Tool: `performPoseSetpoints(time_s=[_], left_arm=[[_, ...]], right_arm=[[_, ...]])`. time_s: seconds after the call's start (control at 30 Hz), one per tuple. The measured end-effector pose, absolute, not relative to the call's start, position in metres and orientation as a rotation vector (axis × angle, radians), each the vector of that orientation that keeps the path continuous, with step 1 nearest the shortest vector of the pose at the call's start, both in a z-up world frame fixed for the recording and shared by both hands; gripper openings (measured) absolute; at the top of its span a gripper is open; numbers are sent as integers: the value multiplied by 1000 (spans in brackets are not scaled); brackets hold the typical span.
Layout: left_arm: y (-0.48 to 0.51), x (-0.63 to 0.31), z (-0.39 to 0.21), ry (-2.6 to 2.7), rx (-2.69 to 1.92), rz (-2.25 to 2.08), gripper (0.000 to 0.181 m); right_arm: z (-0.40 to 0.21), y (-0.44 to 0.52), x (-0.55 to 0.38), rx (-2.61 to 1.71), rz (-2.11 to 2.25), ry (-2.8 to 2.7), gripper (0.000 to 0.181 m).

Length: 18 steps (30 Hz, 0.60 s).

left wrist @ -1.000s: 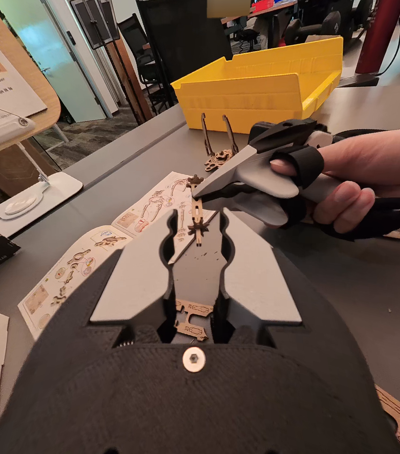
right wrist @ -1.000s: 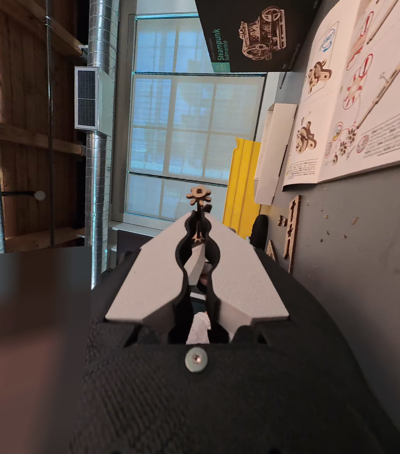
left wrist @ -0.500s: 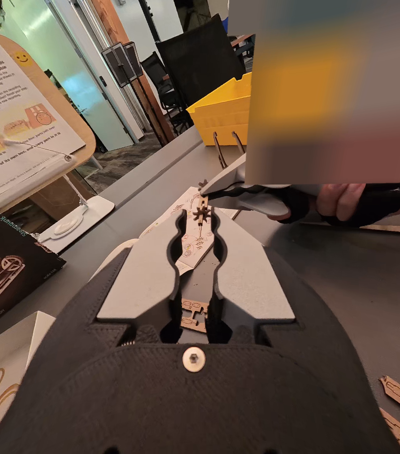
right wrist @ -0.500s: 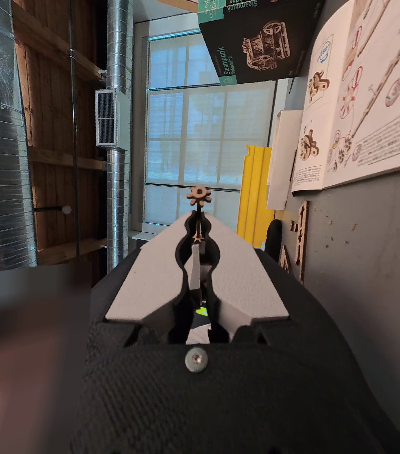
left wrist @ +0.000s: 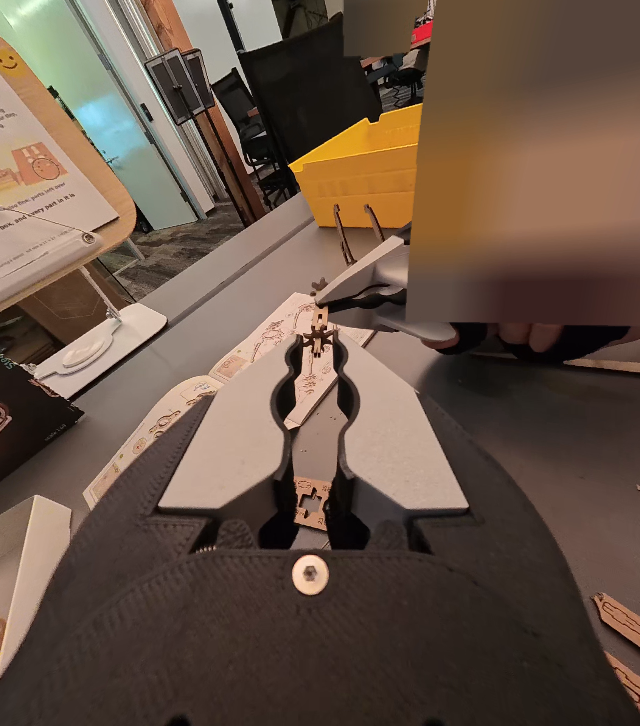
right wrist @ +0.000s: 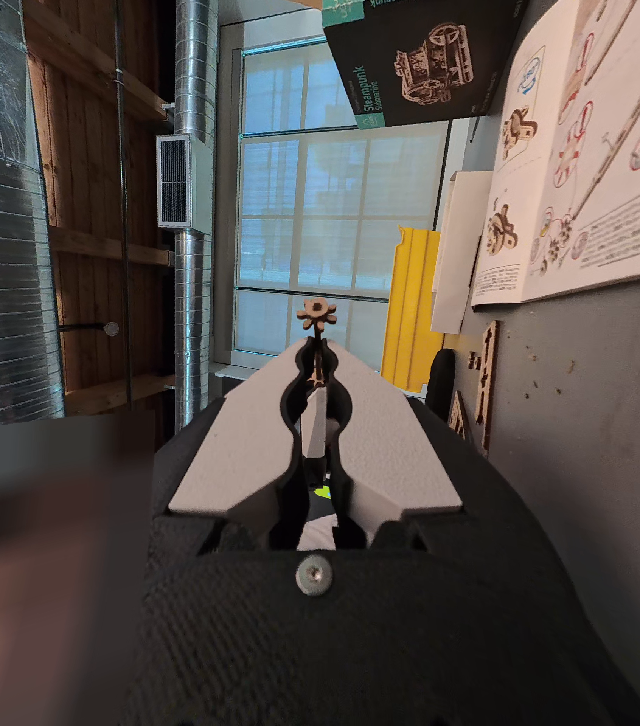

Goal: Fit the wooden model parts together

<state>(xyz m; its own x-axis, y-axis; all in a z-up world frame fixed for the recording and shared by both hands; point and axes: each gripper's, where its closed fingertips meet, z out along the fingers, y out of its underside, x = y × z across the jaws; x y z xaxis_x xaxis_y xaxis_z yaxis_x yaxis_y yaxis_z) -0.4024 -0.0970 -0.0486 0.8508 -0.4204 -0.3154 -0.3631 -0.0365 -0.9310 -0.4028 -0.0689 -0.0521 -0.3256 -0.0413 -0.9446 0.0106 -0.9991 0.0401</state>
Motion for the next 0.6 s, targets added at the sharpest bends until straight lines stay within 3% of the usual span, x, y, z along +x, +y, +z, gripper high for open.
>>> performPoseSetpoints(time_s=[0.6], left_arm=[[-101, -398, -37, 719, -1532, 7, 12]], right_arm=[[-38, -73, -401, 1814, -2561, 136, 0]])
